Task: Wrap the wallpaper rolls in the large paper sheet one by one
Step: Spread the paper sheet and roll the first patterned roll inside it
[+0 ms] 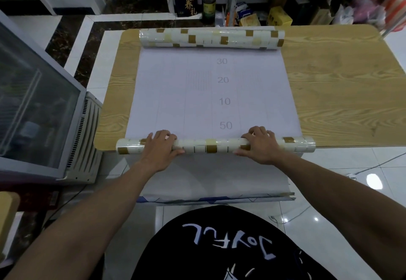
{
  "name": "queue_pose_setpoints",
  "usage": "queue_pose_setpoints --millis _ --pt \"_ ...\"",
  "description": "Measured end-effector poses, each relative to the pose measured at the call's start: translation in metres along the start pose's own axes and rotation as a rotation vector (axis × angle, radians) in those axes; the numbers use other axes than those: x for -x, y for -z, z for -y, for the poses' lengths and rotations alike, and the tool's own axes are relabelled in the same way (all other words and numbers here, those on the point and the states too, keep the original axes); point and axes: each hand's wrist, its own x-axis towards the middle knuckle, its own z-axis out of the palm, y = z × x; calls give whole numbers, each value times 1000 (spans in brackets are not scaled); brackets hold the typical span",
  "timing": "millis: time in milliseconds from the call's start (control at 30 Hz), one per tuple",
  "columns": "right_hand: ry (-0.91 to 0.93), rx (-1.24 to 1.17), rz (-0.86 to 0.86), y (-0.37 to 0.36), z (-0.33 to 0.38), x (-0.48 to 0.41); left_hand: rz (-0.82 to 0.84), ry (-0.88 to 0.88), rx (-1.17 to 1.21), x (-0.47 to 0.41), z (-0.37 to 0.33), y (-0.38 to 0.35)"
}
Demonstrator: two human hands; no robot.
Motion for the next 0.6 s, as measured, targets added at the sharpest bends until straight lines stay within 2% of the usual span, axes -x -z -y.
queue_pose_setpoints --millis 133,233,300,467,600 --pt "1 -32 -17 0 0 2 36 14 -49 -7 -1 4" --pt "-22 -109 -30 1 0 4 53 92 52 -13 -4 8" --pt "-22 -90 -23 0 -2 4 48 77 41 -16 -5 8" --pt "6 -17 -42 -6 -5 1 -68 52 -38 -21 -3 1" --pt "24 18 50 -6 -7 0 52 42 16 -21 -4 1"
